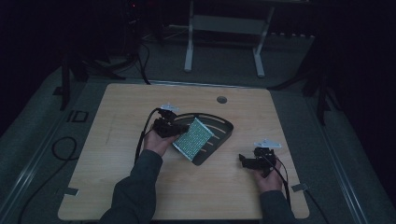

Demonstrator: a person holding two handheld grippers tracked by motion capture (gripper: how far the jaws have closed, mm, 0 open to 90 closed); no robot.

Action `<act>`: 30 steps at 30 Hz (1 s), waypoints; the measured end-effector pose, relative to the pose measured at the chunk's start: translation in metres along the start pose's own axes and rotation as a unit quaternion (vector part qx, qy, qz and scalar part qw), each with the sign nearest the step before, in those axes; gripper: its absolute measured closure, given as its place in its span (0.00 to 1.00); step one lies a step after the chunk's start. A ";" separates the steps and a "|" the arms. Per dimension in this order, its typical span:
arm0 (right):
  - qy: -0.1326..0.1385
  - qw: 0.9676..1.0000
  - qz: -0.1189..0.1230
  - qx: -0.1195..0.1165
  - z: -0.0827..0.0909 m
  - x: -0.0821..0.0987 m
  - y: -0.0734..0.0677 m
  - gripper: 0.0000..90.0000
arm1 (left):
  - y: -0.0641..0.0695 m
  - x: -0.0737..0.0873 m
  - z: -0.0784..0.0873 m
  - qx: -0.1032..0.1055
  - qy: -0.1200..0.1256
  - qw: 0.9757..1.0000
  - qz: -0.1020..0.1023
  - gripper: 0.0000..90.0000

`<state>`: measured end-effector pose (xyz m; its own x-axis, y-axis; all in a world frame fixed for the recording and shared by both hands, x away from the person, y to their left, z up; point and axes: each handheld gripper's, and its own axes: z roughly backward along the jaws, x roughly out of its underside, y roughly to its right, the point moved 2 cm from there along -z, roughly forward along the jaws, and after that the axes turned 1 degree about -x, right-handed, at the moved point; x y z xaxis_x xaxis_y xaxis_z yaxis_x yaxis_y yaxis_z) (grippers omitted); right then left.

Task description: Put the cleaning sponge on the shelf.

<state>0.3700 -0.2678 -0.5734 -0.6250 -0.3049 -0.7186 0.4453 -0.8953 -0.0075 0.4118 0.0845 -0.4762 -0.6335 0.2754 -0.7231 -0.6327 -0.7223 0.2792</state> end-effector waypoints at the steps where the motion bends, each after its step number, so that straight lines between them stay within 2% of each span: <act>1: 0.000 1.000 0.000 0.000 0.000 0.000 0.000 0.14 | 0.000 0.000 -0.001 0.000 0.001 1.000 0.002 1.00; 20: 0.000 1.000 0.000 0.000 0.000 0.000 0.000 0.14 | 0.002 -0.010 -0.017 -0.008 0.020 1.000 0.003 1.00; 30: 0.000 1.000 0.000 0.000 0.000 0.000 0.000 0.14 | -0.004 -0.012 -0.019 -0.014 0.033 0.999 0.011 1.00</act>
<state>0.3700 -0.2678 -0.5734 -0.6252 -0.3046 -0.7186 0.4453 -0.8954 -0.0078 0.4303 0.0721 -0.4812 -0.6164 0.2170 -0.7569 -0.6053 -0.7454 0.2792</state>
